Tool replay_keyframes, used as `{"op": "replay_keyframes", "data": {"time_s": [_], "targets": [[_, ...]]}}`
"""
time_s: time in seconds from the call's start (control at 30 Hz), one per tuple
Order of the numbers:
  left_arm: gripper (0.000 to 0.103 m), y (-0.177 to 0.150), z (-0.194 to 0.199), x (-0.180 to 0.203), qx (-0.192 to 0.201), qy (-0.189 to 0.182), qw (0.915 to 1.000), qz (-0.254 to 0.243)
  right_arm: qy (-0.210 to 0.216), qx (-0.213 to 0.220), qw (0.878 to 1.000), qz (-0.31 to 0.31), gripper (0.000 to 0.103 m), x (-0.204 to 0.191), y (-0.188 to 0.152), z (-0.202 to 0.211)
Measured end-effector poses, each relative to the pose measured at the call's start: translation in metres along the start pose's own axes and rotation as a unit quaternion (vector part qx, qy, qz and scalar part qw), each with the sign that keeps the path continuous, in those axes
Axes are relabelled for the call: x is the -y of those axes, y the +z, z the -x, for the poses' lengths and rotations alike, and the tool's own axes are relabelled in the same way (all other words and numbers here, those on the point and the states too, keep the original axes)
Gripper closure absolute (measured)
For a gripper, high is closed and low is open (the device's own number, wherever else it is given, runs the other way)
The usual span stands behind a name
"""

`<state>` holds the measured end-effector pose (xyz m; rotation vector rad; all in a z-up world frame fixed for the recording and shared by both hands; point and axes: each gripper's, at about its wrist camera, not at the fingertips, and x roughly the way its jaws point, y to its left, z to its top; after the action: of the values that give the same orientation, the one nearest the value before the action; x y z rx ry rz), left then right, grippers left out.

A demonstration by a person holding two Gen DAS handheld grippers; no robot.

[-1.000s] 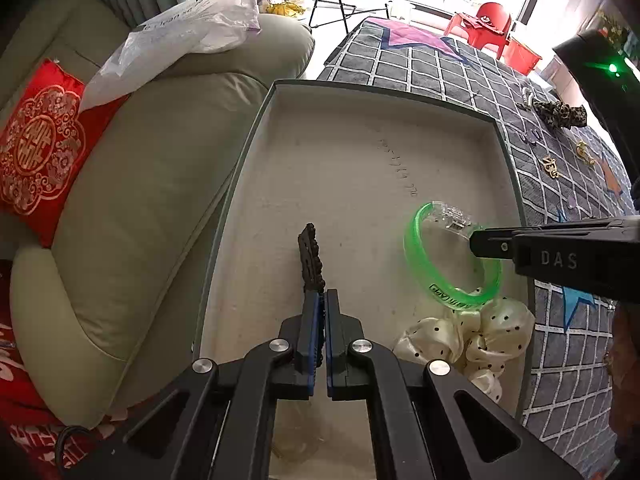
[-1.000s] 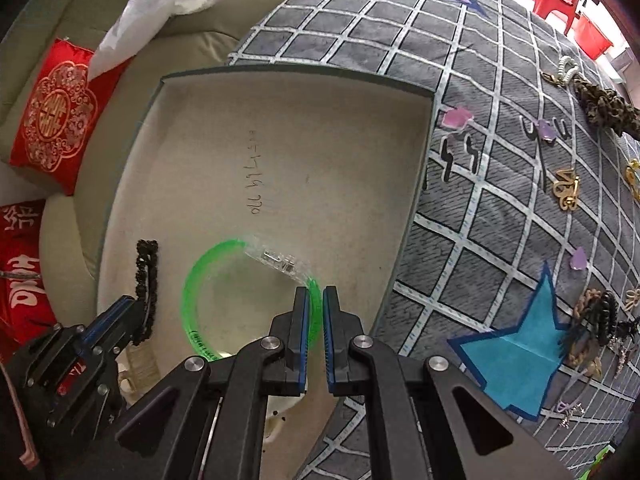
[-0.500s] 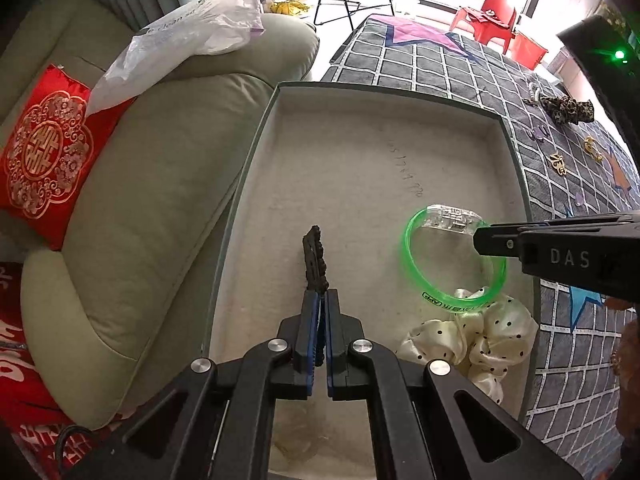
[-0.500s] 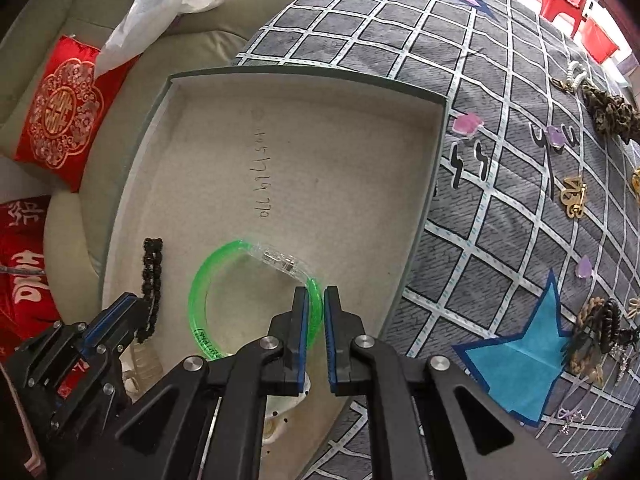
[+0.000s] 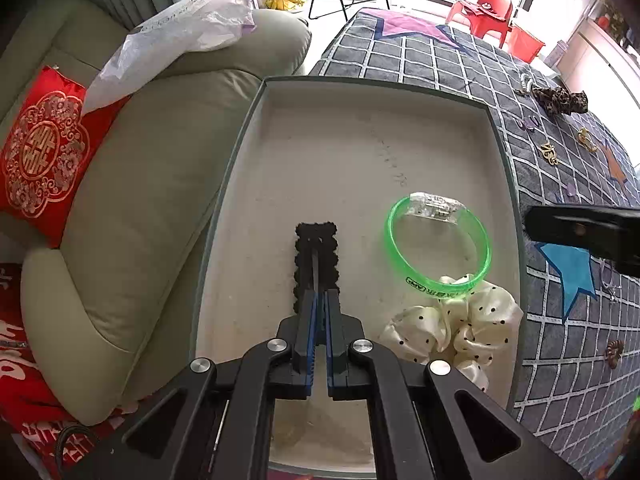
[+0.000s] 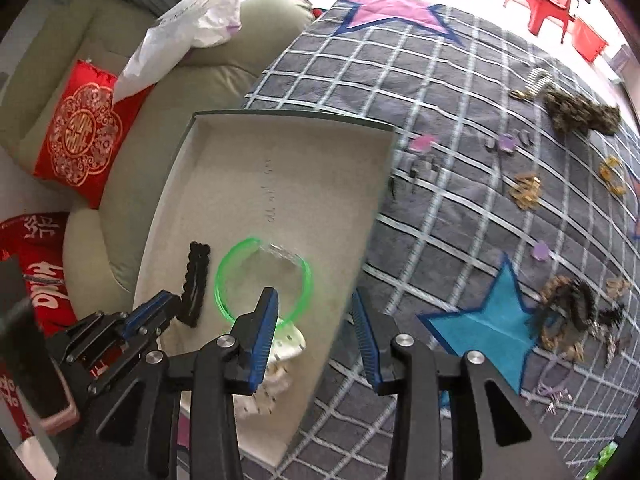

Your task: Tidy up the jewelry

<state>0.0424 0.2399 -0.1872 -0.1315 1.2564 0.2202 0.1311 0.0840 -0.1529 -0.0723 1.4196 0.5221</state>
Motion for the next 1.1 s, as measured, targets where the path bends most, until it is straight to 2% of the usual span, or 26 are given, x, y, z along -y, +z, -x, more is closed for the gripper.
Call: {"op": "replay_keyframes", "data": {"time_s": [0.4, 0.43, 0.47, 0.5, 0.53, 0.73, 0.87, 1.0, 1.1], "targets": [[0.098, -0.002, 0.003, 0.003, -0.004, -0.024, 0.9997, 0.01, 0.01, 0.009, 0.999, -0.042, 0.061, 0.029, -0.037, 0.031], [0.069, -0.003, 0.003, 0.003, -0.005, -0.024, 0.9996, 0.009, 0.01, 0.01, 0.999, -0.044, 0.061, 0.031, -0.039, 0.033], [0.0, -0.003, 0.004, 0.003, -0.007, -0.023, 0.9997, 0.01, 0.011, 0.01, 0.999, -0.047, 0.061, 0.033, -0.042, 0.036], [0.005, -0.003, 0.004, 0.003, -0.008, -0.013, 0.9998, 0.013, 0.01, 0.011, 0.999, -0.048, 0.061, 0.035, -0.043, 0.037], [0.0, -0.004, 0.005, 0.004, -0.002, -0.01, 0.9999, 0.012, 0.01, 0.012, 0.999, -0.05, 0.061, 0.037, -0.045, 0.04], [0.0, -0.006, 0.006, 0.01, 0.001, -0.006, 0.9999, 0.014, 0.008, 0.016, 0.998, -0.064, 0.061, 0.049, -0.055, 0.05], [0.0, -0.005, 0.012, 0.014, 0.009, 0.022, 0.9996, 0.014, 0.004, 0.013, 0.997, -0.07, 0.06, 0.059, -0.064, 0.056], [0.0, -0.006, 0.023, 0.017, -0.001, 0.048, 0.9986, 0.02, 0.002, 0.01, 0.997, -0.081, 0.043, 0.072, -0.076, 0.061], [0.0, -0.011, 0.027, 0.019, -0.005, 0.07, 0.9975, 0.014, -0.002, 0.007, 0.996, -0.094, 0.041, 0.086, -0.09, 0.068]]}}
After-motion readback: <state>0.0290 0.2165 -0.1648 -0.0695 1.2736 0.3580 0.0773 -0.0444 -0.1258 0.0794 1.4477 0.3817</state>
